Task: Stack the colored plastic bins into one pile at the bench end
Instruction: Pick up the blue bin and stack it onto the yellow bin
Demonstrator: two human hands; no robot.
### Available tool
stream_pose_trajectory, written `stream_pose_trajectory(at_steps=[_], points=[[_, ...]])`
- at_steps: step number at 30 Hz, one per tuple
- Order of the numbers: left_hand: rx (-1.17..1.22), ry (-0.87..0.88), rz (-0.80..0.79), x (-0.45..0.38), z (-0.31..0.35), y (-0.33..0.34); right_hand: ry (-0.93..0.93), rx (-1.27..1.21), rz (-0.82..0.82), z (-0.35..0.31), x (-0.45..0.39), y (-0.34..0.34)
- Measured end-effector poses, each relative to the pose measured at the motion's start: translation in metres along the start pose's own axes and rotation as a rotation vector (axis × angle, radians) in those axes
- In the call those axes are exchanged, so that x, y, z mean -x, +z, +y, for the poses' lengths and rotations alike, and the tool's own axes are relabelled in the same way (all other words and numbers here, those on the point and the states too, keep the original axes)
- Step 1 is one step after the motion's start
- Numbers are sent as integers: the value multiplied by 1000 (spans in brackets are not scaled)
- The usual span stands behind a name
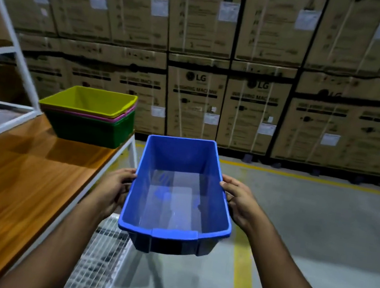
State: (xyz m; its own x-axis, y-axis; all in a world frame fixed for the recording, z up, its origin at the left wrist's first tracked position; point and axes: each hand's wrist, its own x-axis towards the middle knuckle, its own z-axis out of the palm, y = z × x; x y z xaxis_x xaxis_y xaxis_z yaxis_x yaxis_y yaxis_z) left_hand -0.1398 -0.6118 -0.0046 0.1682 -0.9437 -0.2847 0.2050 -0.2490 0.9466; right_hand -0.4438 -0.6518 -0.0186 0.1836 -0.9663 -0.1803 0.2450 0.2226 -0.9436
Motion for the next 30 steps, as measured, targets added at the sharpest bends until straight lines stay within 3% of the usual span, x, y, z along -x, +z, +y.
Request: stream_pose_trajectory(at_steps=[5,16,30], points=[[56,1,-8,-105,46,28,-18,13,2,-39,-117,-13],[99,202,61,-258,169,21,-123,39,-225,-157,-322,33],[210,463,679,-294,242,-32,-8,102,-788,-212,-538,205]])
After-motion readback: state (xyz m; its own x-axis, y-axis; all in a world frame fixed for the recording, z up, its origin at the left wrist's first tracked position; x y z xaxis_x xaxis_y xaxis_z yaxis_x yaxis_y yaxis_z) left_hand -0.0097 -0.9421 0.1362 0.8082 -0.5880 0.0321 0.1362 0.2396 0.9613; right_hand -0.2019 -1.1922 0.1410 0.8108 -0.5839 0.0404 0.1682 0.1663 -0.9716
